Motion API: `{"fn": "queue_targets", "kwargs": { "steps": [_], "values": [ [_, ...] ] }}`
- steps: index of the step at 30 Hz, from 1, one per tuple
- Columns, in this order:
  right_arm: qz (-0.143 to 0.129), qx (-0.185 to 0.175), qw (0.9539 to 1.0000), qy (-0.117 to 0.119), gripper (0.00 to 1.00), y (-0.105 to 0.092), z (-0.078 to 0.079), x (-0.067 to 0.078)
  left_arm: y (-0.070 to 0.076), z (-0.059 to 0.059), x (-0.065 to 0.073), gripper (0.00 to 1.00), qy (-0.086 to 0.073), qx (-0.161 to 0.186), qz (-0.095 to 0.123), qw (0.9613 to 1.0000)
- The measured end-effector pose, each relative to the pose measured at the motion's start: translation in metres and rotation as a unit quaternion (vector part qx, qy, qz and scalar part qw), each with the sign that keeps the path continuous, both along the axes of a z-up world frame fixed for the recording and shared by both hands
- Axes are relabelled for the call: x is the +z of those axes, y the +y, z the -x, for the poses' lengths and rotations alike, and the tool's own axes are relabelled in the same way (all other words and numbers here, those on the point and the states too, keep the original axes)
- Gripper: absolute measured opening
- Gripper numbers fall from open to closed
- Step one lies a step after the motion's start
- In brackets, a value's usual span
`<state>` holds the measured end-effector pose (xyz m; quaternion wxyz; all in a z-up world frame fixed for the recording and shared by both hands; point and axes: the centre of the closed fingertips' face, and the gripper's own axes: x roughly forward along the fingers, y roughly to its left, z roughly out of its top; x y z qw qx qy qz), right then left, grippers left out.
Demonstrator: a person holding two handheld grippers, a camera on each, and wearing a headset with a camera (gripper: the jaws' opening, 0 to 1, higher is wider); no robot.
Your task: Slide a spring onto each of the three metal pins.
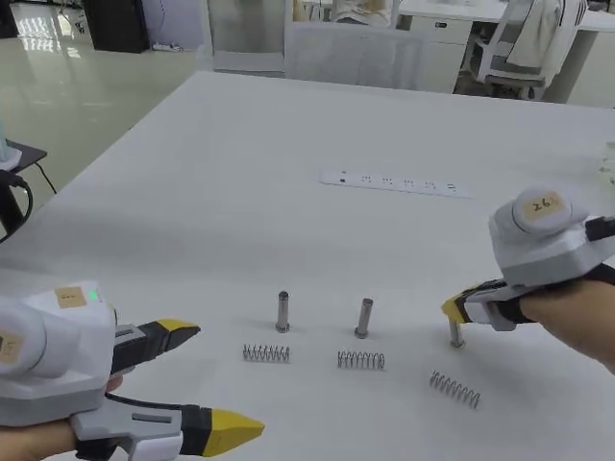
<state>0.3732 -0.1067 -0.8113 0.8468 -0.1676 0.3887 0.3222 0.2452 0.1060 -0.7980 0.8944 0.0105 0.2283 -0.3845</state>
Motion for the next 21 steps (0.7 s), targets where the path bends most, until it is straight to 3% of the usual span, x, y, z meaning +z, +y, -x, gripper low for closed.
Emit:
{"fn": "queue_targets", "kwargs": {
  "steps": [21],
  "values": [
    [-0.005,0.009,0.9999,-0.01,0.06,-0.005,0.004,0.0007,-0.0016,0.0014,0.0002,0.81,0.0,-0.002,-0.002,1.0]
  ]
}}
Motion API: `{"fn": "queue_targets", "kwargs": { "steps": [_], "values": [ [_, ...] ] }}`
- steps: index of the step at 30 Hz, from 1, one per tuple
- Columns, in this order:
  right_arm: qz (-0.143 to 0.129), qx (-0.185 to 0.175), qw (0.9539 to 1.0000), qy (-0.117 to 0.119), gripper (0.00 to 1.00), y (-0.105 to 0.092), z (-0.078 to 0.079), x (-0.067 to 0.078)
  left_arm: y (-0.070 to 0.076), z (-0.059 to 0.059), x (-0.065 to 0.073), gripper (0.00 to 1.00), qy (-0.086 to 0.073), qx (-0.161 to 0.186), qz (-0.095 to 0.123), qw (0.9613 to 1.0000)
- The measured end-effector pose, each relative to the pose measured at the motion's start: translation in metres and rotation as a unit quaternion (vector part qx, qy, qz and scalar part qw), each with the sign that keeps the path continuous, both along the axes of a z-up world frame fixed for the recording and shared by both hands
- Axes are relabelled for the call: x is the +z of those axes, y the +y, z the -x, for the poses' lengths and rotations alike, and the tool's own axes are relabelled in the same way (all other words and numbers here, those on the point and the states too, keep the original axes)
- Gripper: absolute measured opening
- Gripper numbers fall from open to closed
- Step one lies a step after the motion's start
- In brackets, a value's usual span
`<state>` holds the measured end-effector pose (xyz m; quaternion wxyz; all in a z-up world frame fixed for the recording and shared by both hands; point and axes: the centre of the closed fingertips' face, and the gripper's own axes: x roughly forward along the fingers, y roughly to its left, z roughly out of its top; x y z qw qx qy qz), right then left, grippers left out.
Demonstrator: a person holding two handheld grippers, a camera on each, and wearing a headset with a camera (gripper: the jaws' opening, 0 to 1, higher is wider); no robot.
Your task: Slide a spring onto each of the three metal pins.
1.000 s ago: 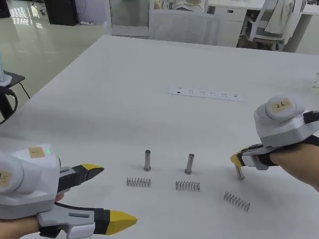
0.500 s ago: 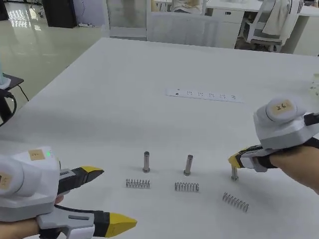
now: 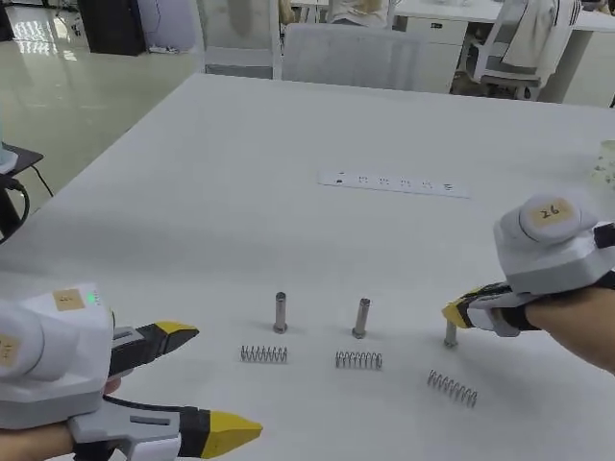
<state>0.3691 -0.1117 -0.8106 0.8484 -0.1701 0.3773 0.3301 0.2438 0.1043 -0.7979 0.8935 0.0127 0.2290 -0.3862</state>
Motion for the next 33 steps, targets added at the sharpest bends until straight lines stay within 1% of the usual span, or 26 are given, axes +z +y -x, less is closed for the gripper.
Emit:
{"fn": "queue_targets", "kwargs": {
  "steps": [5,8,11,14,22,33],
  "values": [
    [-0.001,-0.002,1.0,0.001,0.06,-0.004,0.001,0.0,0.0,0.0,0.0,0.81,0.0,0.001,0.0,1.0],
    [0.005,0.003,1.0,0.001,0.06,-0.006,0.002,-0.002,0.0,0.0,0.0,0.81,0.0,0.001,-0.001,1.0],
    [0.015,0.007,0.9999,0.004,0.06,-0.009,0.006,-0.007,0.0,0.0,0.0,0.81,0.0,0.001,0.0,1.0],
    [0.011,0.006,0.9999,0.008,0.06,-0.009,0.009,-0.008,0.0,0.0,-0.001,0.81,0.001,0.0,-0.001,1.0],
    [0.011,0.009,0.9998,0.012,0.07,-0.008,0.011,-0.011,0.0,0.0,-0.001,0.81,0.002,0.001,-0.001,1.0],
    [0.012,0.015,0.9998,0.007,0.12,-0.007,0.013,-0.011,0.0,0.0,0.001,0.81,0.0,0.003,0.0,1.0]
  ]
}}
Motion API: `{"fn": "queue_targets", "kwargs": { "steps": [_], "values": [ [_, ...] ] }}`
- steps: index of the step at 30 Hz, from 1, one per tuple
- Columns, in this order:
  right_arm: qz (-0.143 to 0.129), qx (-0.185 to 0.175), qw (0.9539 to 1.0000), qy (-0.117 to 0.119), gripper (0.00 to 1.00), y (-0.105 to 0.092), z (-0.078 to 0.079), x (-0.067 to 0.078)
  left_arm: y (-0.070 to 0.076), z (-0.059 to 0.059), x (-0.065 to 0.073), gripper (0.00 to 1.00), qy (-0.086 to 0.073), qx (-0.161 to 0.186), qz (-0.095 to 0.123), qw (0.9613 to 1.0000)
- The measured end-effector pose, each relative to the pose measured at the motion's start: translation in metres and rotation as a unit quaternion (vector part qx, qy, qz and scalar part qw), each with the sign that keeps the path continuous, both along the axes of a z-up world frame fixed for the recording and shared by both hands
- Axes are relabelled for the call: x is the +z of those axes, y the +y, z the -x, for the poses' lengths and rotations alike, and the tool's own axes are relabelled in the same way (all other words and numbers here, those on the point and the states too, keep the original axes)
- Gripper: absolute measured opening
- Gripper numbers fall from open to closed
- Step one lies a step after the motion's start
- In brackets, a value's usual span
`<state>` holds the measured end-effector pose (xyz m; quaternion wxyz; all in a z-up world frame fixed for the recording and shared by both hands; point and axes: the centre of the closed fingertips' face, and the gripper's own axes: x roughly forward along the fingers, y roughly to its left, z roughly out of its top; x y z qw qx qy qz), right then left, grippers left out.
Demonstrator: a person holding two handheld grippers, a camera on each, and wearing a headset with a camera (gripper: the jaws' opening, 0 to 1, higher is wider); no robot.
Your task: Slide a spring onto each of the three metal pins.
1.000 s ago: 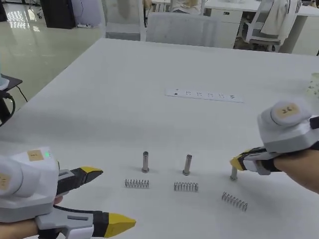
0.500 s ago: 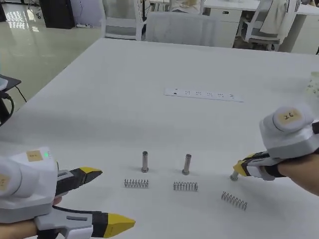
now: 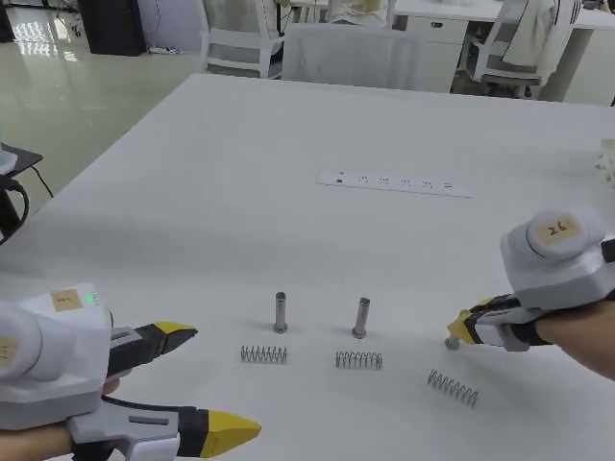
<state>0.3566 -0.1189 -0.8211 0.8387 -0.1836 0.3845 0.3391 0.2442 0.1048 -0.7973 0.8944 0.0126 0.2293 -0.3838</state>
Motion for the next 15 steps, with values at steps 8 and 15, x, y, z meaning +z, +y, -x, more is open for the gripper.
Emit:
{"fn": "queue_targets", "kwargs": {
  "steps": [8,15],
  "values": [
    [0.001,0.002,1.0,-0.008,0.17,-0.0031,-0.0005,0.0026,0.0014,-0.0016,0.0026,0.81,-0.004,0.004,0.001,1.0],
    [0.001,0.003,0.9999,-0.015,0.2,-0.0071,0.0023,0.0051,0.0023,-0.0019,0.0059,0.81,-0.008,0.004,-0.004,1.0]
  ]
}}
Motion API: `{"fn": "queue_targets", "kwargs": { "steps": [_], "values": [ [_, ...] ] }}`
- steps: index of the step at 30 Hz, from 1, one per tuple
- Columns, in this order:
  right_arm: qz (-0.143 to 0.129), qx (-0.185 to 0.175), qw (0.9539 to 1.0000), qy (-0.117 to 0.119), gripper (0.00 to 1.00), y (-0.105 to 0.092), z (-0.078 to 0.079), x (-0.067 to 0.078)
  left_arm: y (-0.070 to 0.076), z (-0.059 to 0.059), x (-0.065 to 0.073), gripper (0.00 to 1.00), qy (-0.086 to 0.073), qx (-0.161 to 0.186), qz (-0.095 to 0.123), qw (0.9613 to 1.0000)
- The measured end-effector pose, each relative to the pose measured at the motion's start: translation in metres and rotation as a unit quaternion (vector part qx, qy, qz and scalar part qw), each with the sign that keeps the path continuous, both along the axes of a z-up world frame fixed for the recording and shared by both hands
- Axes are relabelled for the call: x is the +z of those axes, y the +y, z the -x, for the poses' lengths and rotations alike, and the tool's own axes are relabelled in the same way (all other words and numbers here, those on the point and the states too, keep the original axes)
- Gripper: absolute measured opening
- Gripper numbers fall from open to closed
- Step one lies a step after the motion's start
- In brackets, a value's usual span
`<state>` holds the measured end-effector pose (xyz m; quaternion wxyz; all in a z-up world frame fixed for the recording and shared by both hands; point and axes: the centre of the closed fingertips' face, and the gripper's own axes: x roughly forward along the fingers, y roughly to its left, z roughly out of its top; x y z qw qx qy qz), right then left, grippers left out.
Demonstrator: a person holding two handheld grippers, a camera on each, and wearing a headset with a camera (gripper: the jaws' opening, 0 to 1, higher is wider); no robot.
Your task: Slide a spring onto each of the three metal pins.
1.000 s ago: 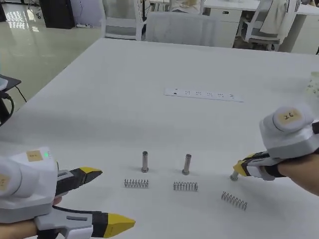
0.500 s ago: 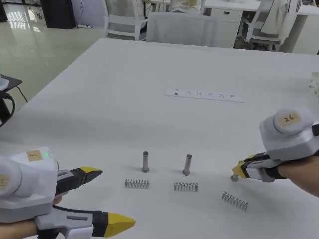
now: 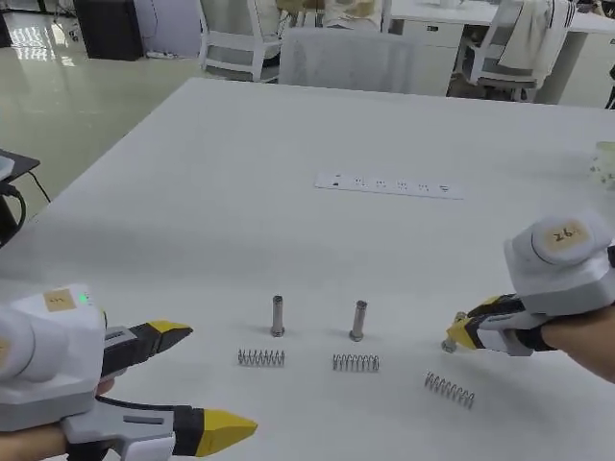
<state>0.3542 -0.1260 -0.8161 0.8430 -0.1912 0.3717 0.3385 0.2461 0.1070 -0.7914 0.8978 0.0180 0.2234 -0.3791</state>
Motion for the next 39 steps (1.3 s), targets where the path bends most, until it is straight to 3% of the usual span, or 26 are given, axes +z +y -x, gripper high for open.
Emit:
{"fn": "queue_targets", "kwargs": {
  "steps": [23,31,39],
  "values": [
    [-0.003,0.024,0.9997,-0.002,0.21,-0.013,0.028,0.004,0.008,-0.004,0.019,0.81,-0.024,0.009,-0.013,0.9996],
    [-0.007,0.045,0.9989,0.011,0.2,-0.013,0.043,0.003,0.008,-0.005,0.028,0.81,-0.034,0.009,-0.015,0.9993],
    [0.004,0.079,0.9963,0.033,0.17,-0.006,0.058,-0.008,0.006,-0.007,0.038,0.81,-0.046,0.007,-0.018,0.9987]
  ]
}}
